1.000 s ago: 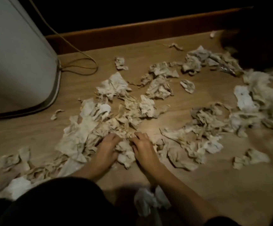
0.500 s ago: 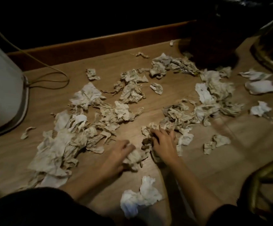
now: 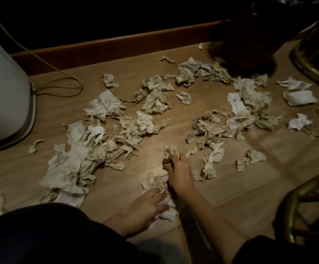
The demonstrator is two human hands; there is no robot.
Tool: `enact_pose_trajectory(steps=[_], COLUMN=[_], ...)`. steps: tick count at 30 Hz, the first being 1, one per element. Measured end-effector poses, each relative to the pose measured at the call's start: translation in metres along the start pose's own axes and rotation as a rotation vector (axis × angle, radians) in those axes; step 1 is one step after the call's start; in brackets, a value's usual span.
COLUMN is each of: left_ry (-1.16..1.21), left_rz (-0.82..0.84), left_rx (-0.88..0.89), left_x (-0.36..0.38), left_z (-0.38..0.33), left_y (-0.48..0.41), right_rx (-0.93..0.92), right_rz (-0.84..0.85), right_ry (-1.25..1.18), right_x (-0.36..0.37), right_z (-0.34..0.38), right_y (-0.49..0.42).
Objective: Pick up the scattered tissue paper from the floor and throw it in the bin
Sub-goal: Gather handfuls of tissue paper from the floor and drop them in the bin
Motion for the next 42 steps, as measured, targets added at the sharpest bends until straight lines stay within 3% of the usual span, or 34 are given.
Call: enact_pose_trajectory(steps=[5,11,13,16,18,20,24,27,30,34,38,42], left_ry=[0.123,0.061,-0.035,0.068,0.214,0.230,0.134,0.181,0.301,0.292,0.178,0.183], left_rz=[-0.181,-0.497,-0.417,-0.097,0.059,0.087,-0.147,-0.242,-0.414,-0.520,-0.408,-0.110], left_rx=[-0.236,-0.715,-0.942,-1.178,-1.160,-1.144,-1.079,-0.992,-1.017,-1.025,-1.026,-1.023], left_x=[-0.042,-0.129,-0.131,-0.082,-0.047,-0.037,-0.068,-0.085,-0.117,-0.157,-0.175,-0.157], left_z=[0.071,0.177,0.208,0.245,0.248,0.247,0.243,0.239,0.248,0.276,0.307,0.334], left_y=[0.024,0.082,0.098,0.118,0.118,0.115,0.102,0.091,0.093,0.087,0.058,0.020], right_rx=[-0.156,-0.319,-0.289,-0.166,-0.146,-0.230,-0.393,-0.470,-0.502,-0.549,-0.371,-0.237], right_rz=[0.008,-0.069,-0.027,0.349,0.511,0.446,0.211,0.293,0.423,0.318,0.228,0.314], right_ry=[-0.100,-0.073,0.015,0.107,0.191,0.276,0.275,0.244,0.204,0.332,0.453,0.425], right_x=[0.013,0.000,0.007,0.050,0.077,0.089,0.093,0.093,0.075,0.031,0.005,0.019], right_z=[0.036,0.124,0.142,0.143,0.139,0.143,0.154,0.164,0.179,0.192,0.173,0.140], right_y=[-0.014,-0.089,-0.109,-0.118,-0.108,-0.094,-0.065,-0.065,-0.088,-0.147,-0.197,-0.229])
Point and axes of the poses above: each hand's wrist, its own y-axis away from the middle knuckle, its own x-axis out of the palm, z = x × y, the point moved 9 cm from there along -y, towards the middle knuckle, and after that the axes turned 5 degrees about -x, right-handed, at the moved point
